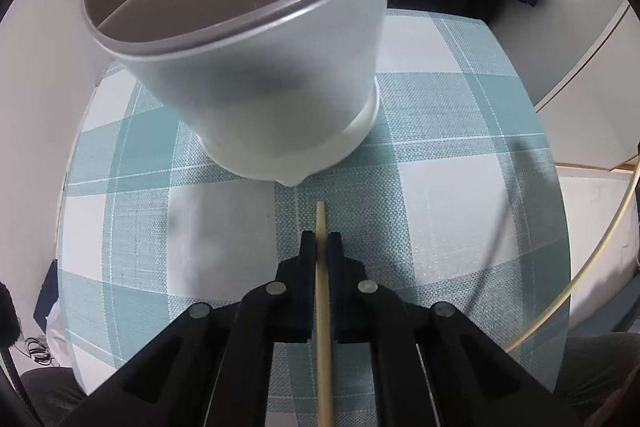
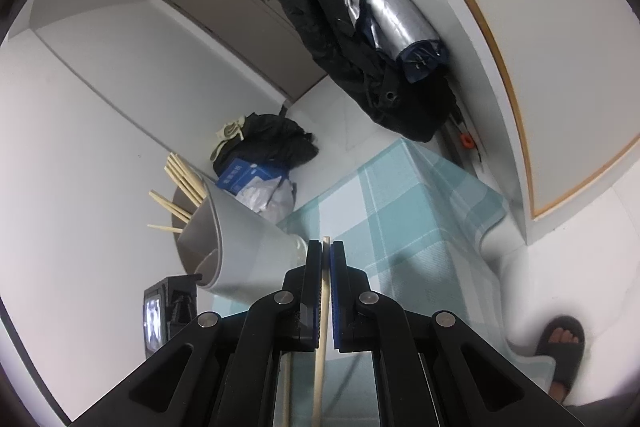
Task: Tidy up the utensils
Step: 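Raise both held chopsticks up over the white holder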
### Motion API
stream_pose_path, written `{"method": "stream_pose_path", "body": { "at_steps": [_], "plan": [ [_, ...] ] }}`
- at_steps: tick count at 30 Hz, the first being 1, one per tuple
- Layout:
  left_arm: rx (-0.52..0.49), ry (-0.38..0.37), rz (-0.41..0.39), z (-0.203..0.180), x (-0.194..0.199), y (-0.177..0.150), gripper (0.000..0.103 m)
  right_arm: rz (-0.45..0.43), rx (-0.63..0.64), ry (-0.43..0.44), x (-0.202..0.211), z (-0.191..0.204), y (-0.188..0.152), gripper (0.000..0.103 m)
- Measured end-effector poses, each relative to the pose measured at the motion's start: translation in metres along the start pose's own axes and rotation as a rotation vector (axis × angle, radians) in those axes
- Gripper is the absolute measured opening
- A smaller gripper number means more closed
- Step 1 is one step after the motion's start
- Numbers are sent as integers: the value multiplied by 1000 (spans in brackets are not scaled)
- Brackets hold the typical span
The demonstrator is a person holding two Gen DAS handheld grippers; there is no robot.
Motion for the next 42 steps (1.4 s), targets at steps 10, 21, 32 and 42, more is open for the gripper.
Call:
{"method": "stream_pose_path", "body": {
  "at_steps": [10, 21, 32, 42],
  "plan": [
    [7, -68, -168, -5, 52, -18, 1, -38, 79, -5, 13, 15, -7, 3],
    [28, -198, -383, 31, 133, -34, 1, -92, 258, 16, 27, 56, -25, 3],
    [37, -278, -504, 31, 154, -17, 1, -124, 436, -6, 40, 106, -56, 3],
    [4, -275, -512, 32, 159, -23, 1, -141, 506, -18, 41, 135, -69, 3]
  ]
}}
Point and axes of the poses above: each gripper's, at about its wrist camera, not at the fingertips, and x roughly against the way its jaws point, z to its left, y to its top, the point moved 6 cm from there along -x, roughly the way its jaws point, and after that the axes turned 1 degree about z, right-handed, at the moved point
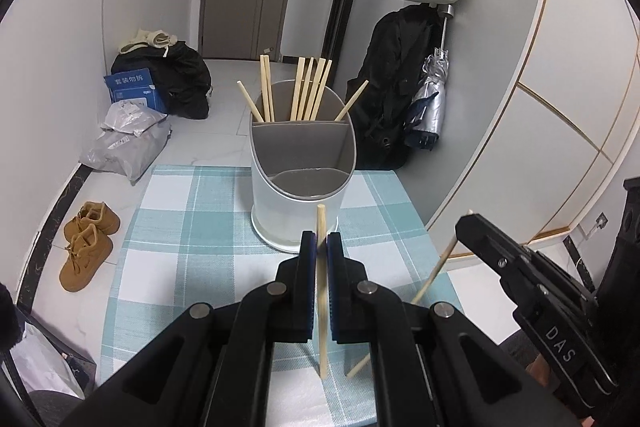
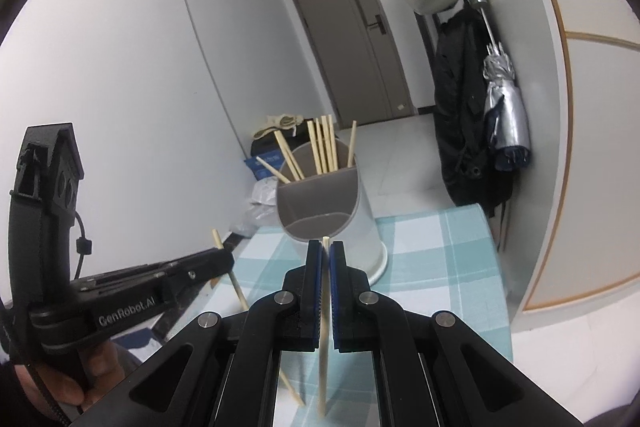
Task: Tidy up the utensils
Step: 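Raise both held chopsticks up over the white holder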
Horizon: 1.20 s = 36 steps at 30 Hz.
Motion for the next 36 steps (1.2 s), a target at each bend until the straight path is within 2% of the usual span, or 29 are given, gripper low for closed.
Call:
{"method": "stream_pose_path", "body": {
  "at_steps": [16, 24, 36],
  "plan": [
    [-65, 4, -7, -3, 17, 15, 1, 4, 10, 28, 0, 22, 14, 3],
    [-58, -4, -33, 0, 33, 50, 1, -30, 14, 65, 6, 30, 41, 3],
    [-28, -30, -77, -4, 36, 119, 1, -62, 13, 84, -4, 29, 106, 3]
  ]
}}
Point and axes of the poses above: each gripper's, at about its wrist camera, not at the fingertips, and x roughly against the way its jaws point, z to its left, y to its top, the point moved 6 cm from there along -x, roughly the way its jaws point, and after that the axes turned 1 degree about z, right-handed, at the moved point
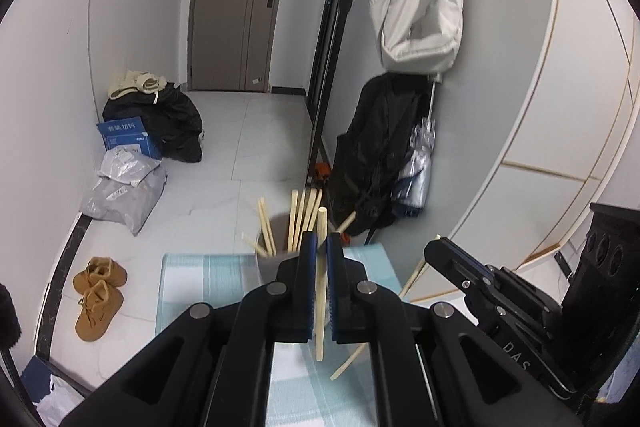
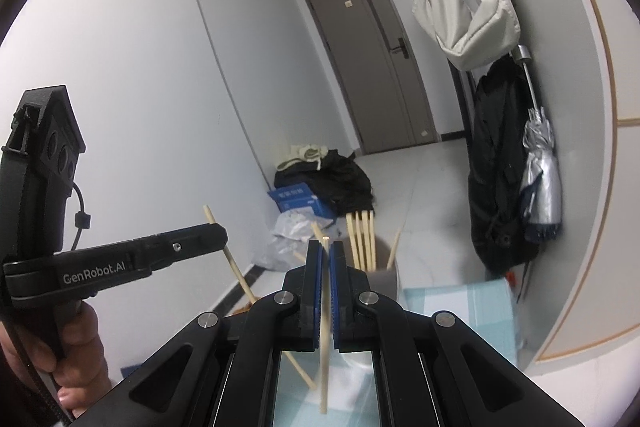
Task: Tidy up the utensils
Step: 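Raise both held chopsticks up over the white holder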
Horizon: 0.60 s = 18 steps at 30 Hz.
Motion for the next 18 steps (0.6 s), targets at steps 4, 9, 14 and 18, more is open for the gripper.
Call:
{"method": "stream_pose_path", "body": {
  "at_steps": [4, 9, 14, 18],
  "plan": [
    [8, -5, -22, 2, -3, 23, 1, -14, -7, 0, -12, -6, 29, 3],
    [26, -13, -71, 10, -6, 52, 1, -45, -8, -9, -28, -14, 67, 3],
    [48, -5, -72, 20, -23, 71, 1, -64, -2, -37, -48, -25, 94, 3],
    [-45, 48, -93, 17, -32, 74, 1, -82, 15, -72, -67, -34, 111, 3]
  ]
}}
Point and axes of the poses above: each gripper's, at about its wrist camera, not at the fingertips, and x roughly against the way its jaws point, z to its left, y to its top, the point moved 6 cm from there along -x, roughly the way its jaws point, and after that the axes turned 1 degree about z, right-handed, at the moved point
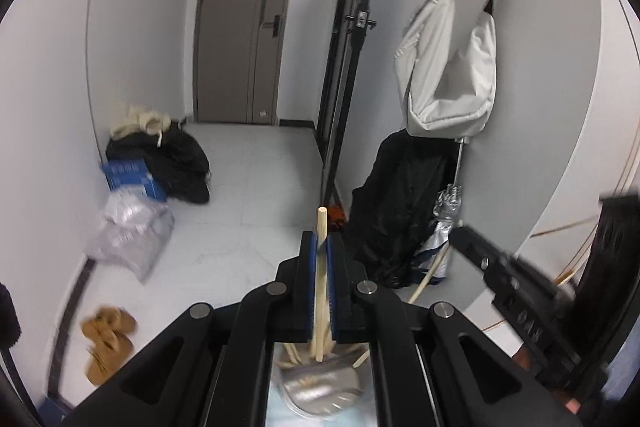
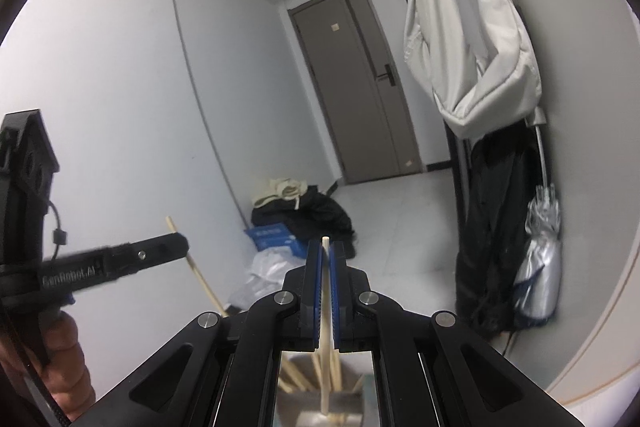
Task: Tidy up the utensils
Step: 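Raise both held chopsticks up over the white holder, then open both grippers to drop the chopsticks into the holder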
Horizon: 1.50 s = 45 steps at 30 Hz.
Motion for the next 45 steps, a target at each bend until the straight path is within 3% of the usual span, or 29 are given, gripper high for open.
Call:
{"method": "stream_pose_path", "body": {
  "at_steps": [10, 21, 25, 45],
  "plan": [
    [-35, 1, 68, 14, -36, -18, 1, 15, 24, -6, -39, -6, -1, 3],
    [-49, -9, 108, 15, -55, -39, 1, 82, 91, 23, -60, -2, -38, 3],
    [-32, -24, 104, 17, -55, -45, 1, 106, 88, 74, -63, 0, -56, 3],
    [-20, -74, 173, 21, -73, -78, 1, 277, 64, 83, -83, -13, -120, 4]
  ]
}}
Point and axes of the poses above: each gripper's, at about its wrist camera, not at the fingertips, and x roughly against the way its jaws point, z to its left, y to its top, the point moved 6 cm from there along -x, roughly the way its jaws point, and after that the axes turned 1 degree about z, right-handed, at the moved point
